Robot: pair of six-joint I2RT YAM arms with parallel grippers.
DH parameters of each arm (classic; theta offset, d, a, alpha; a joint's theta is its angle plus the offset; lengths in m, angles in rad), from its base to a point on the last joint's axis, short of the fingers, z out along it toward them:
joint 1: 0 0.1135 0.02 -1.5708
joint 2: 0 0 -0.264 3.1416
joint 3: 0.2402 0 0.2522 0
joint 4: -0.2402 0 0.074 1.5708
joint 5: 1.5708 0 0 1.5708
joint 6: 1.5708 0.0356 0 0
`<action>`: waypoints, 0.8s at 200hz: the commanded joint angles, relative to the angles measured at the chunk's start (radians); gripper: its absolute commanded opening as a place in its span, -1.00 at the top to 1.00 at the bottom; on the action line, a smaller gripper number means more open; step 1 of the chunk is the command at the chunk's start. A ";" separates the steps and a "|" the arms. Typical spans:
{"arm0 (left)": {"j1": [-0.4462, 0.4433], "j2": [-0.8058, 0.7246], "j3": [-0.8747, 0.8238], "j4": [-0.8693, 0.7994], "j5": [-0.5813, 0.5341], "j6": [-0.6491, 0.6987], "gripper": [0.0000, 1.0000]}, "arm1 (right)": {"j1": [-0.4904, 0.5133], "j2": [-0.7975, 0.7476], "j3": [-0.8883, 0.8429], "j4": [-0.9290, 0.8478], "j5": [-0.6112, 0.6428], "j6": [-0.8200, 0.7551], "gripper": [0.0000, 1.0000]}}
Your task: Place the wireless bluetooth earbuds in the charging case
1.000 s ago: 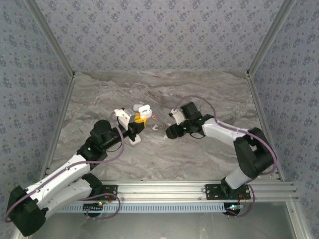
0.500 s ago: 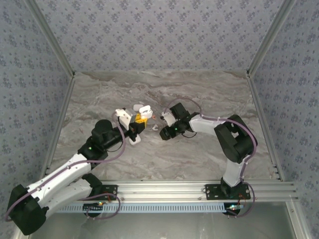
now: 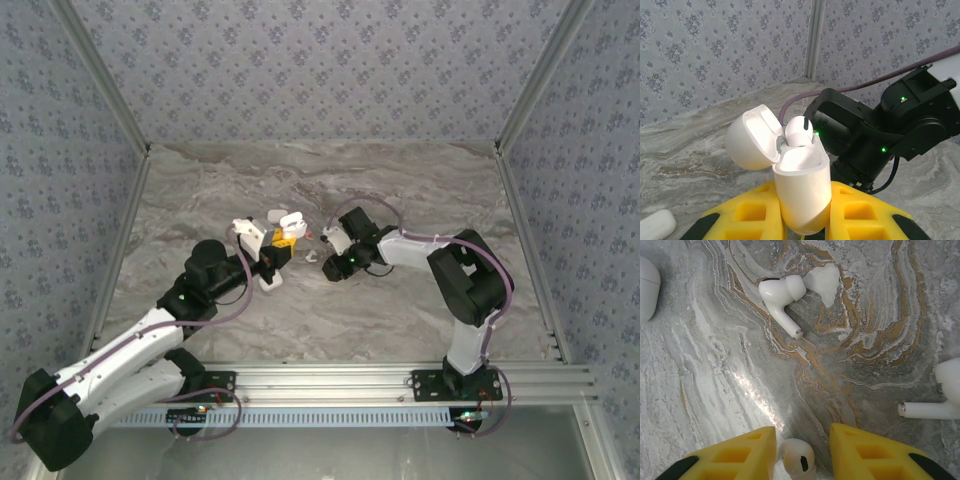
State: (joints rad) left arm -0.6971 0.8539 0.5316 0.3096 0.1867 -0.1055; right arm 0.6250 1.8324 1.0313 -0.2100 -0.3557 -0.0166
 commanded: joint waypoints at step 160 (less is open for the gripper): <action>-0.005 0.002 0.003 0.024 0.014 -0.011 1.00 | 0.024 -0.115 -0.027 -0.117 0.032 -0.023 0.61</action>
State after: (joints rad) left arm -0.6971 0.8539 0.5316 0.3096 0.1871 -0.1059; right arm 0.6426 1.7924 1.0157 -0.2859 -0.3359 -0.0380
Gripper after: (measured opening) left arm 0.190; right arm 0.202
